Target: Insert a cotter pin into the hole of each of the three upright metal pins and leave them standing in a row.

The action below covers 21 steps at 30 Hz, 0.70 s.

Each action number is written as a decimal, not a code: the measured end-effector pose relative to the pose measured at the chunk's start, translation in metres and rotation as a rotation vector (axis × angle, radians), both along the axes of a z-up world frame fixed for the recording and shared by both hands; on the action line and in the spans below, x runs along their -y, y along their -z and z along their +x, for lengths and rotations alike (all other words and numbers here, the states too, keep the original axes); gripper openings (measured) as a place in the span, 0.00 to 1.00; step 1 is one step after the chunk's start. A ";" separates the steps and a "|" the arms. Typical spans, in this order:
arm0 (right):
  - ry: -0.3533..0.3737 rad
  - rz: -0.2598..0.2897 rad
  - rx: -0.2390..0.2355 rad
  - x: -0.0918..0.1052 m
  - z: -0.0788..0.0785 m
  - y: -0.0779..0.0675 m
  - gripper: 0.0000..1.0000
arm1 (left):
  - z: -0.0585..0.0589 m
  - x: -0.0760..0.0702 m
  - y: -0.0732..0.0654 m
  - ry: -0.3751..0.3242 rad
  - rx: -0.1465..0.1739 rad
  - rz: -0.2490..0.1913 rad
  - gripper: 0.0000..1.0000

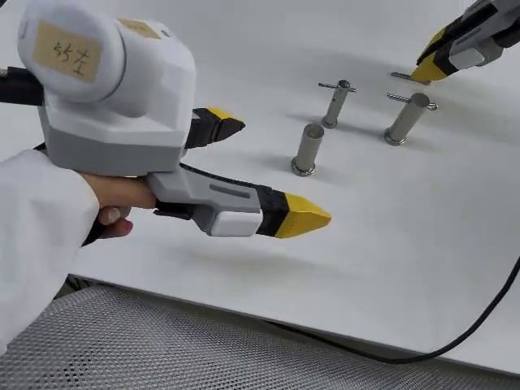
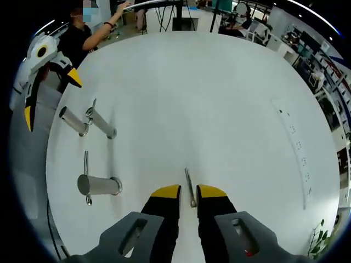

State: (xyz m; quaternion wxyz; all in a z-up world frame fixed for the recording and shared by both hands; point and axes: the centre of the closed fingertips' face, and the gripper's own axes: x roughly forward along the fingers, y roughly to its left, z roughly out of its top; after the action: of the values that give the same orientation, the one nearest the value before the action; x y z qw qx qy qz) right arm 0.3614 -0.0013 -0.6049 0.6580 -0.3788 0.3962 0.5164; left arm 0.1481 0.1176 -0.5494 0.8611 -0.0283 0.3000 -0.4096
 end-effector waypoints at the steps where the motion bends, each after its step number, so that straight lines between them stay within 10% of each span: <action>1: -0.003 -0.005 -0.006 0.000 0.000 0.001 0.04 | 0.000 0.000 0.000 0.000 0.000 -0.002 0.85; 21: -0.036 -0.066 -0.021 0.004 0.001 0.014 0.00 | -0.001 0.000 0.004 -0.009 -0.022 -0.009 0.83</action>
State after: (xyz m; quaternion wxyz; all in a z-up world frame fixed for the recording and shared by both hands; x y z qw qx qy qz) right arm 0.3626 -0.0049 -0.6188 0.6315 -0.4020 0.4131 0.5185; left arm 0.1471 0.1174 -0.5535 0.8594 -0.0379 0.3074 -0.4069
